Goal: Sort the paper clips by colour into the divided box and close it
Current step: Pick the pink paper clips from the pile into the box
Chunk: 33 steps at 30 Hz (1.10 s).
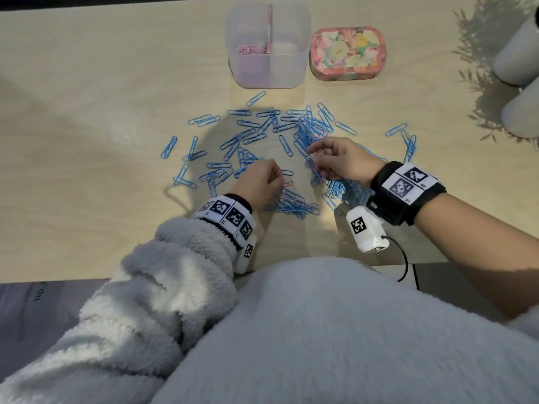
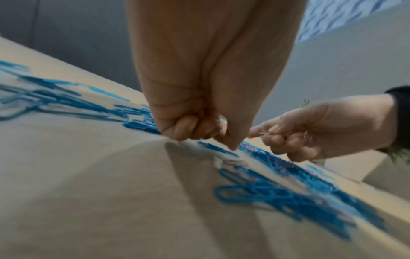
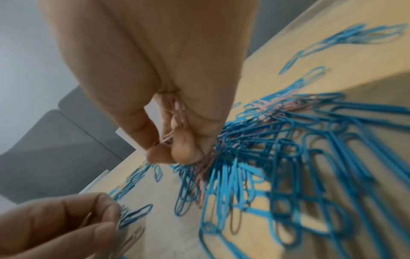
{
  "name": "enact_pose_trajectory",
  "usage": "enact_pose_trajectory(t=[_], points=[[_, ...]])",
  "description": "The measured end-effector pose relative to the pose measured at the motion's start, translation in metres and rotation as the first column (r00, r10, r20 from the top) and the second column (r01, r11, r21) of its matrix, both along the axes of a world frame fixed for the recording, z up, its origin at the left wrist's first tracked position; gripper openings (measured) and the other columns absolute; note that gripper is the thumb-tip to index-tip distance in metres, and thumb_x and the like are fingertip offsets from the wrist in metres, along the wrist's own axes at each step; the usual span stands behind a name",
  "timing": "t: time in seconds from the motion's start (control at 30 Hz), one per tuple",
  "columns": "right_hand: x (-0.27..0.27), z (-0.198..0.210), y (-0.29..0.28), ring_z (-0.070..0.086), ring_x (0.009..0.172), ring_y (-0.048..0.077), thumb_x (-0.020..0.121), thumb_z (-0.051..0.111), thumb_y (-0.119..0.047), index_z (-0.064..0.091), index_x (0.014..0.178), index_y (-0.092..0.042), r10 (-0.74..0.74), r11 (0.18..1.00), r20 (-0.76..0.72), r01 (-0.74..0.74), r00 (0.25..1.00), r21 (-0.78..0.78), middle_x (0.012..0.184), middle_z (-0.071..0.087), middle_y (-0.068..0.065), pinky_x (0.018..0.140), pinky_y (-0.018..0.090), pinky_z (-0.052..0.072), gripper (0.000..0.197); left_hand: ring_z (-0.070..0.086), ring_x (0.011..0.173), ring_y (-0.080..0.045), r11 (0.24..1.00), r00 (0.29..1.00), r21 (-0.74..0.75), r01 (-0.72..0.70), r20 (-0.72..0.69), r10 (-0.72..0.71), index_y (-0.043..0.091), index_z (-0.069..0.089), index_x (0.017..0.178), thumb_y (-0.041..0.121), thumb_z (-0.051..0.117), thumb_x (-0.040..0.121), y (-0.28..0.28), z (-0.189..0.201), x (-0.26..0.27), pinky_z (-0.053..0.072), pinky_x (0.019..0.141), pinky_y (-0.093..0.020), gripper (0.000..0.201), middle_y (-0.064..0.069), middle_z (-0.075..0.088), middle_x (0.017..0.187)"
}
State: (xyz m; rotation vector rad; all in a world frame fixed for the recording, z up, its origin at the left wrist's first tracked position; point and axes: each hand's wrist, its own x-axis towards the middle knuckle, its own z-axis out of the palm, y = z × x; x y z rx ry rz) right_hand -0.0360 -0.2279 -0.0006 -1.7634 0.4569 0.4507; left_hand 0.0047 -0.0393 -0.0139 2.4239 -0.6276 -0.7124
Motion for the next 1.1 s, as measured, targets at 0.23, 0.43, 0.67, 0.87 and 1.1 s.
enact_pose_trajectory(t=[0.23, 0.43, 0.67, 0.87, 1.1], points=[[-0.007, -0.001, 0.022, 0.049, 0.051, 0.006, 0.083, 0.059, -0.013, 0.060, 0.072, -0.013, 0.288, 0.904, 0.024, -0.264, 0.957, -0.337, 0.061, 0.052, 0.000, 0.053, 0.023, 0.039, 0.011, 0.053, 0.093, -0.023, 0.990, 0.981, 0.054, 0.132, 0.134, -0.138, 0.010, 0.059, 0.097, 0.028, 0.060, 0.088, -0.003, -0.001, 0.000, 0.036, 0.074, -0.030, 0.021, -0.008, 0.056, 0.097], [-0.014, -0.014, 0.036, 0.060, 0.090, 0.024, 0.077, 0.064, -0.023, 0.063, 0.082, -0.017, 0.433, 0.693, -0.028, -0.353, 0.901, -0.629, 0.091, 0.067, 0.004, 0.072, 0.029, 0.041, 0.008, 0.052, 0.098, -0.029, 0.996, 0.993, 0.064, 0.069, 0.094, -0.075, 0.003, 0.057, 0.096, 0.019, 0.053, 0.091, 0.001, -0.001, 0.006, 0.037, 0.080, -0.033, 0.018, -0.016, 0.055, 0.105], [-0.005, -0.001, 0.016, 0.056, 0.083, 0.024, 0.080, 0.058, -0.017, 0.067, 0.087, -0.014, 0.339, 0.744, 0.056, -0.232, 0.939, -0.626, 0.079, 0.063, -0.001, 0.074, 0.031, 0.045, 0.011, 0.050, 0.063, -0.009, 0.961, 0.969, -0.187, -0.204, -0.177, 0.171, 0.013, 0.052, 0.084, 0.018, 0.052, 0.092, 0.021, 0.001, 0.010, 0.040, 0.057, -0.019, 0.010, 0.005, 0.054, 0.071], [-0.026, -0.001, 0.024, 0.057, 0.079, 0.019, 0.076, 0.068, -0.028, 0.067, 0.083, -0.016, 0.505, 0.671, -0.073, -0.445, 0.860, -0.593, 0.077, 0.063, 0.001, 0.068, 0.029, 0.042, 0.014, 0.052, 0.062, -0.002, 0.905, 0.830, -0.222, -0.364, -0.519, 0.207, 0.009, 0.059, 0.108, 0.009, 0.045, 0.095, 0.014, 0.008, 0.005, 0.043, 0.051, -0.007, 0.020, 0.001, 0.056, 0.077], [-0.018, -0.008, 0.026, 0.061, 0.094, 0.027, 0.086, 0.052, -0.022, 0.064, 0.091, -0.015, 0.445, 0.592, -0.041, -0.328, 0.895, -0.736, 0.096, 0.068, 0.005, 0.070, 0.030, 0.038, 0.014, 0.042, 0.055, -0.008, 0.990, 0.967, -0.122, -0.073, -0.251, 0.040, 0.018, 0.051, 0.072, 0.023, 0.059, 0.089, 0.004, 0.008, 0.002, 0.034, 0.054, -0.023, 0.020, 0.005, 0.046, 0.062]])
